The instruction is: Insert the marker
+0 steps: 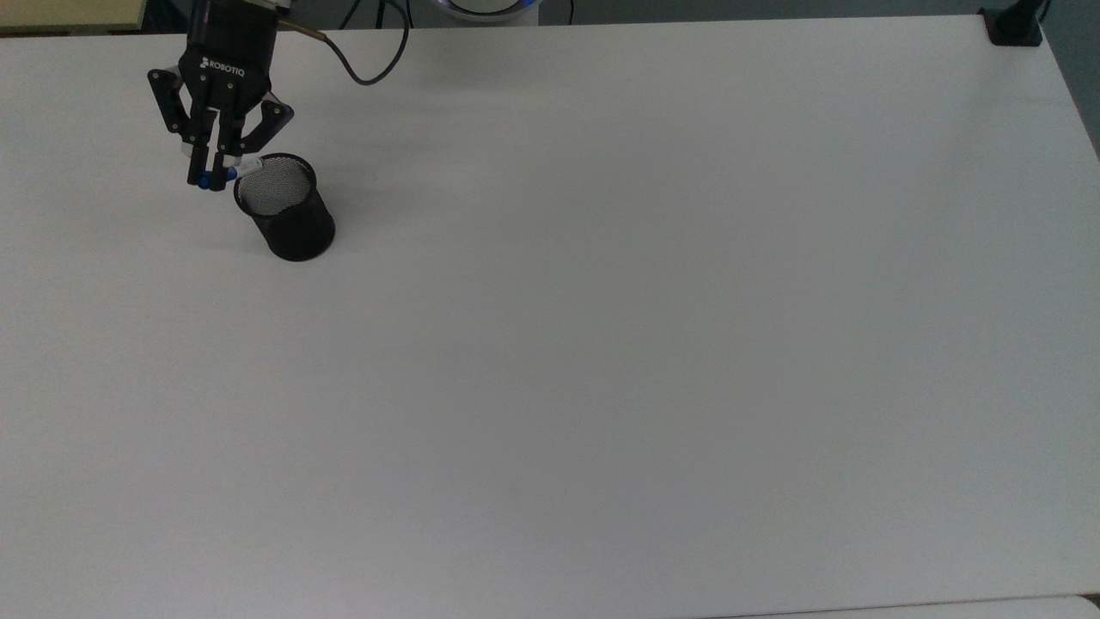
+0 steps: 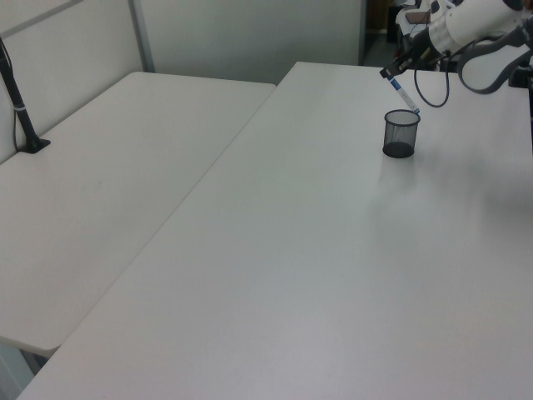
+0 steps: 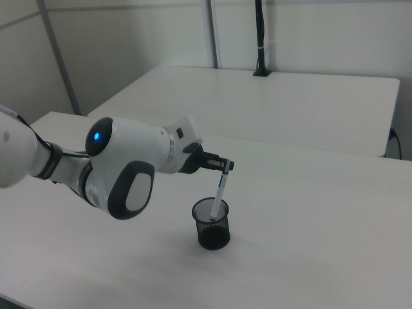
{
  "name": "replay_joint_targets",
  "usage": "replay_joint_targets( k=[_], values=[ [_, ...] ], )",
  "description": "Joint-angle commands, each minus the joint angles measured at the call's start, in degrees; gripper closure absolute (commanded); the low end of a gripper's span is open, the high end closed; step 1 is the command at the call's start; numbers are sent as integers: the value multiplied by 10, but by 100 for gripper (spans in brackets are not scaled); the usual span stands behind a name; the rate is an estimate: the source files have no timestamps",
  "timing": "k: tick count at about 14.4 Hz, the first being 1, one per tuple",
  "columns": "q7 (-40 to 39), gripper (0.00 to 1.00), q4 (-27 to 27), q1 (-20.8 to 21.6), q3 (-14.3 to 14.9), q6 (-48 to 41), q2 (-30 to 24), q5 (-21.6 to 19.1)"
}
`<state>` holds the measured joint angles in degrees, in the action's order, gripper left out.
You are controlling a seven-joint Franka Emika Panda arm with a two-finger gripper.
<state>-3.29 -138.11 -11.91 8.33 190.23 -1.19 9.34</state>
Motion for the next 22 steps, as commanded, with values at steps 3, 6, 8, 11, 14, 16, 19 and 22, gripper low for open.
replay_joint_targets(
  k=[3,6,8,11,14,16,19,22],
  values=[
    [-13,100,-8,14,4,50,23,-6],
    [16,0,-6,15,3,44,23,-6],
    [51,0,-1,20,3,44,22,-6],
    [64,0,5,22,2,38,15,-6],
    [71,0,59,22,-2,-79,-2,-6],
    [74,0,131,23,-3,-224,-6,-6],
    [97,0,285,47,-8,-513,1,-9],
    [99,0,371,73,-7,-726,-2,-40]
  ],
)
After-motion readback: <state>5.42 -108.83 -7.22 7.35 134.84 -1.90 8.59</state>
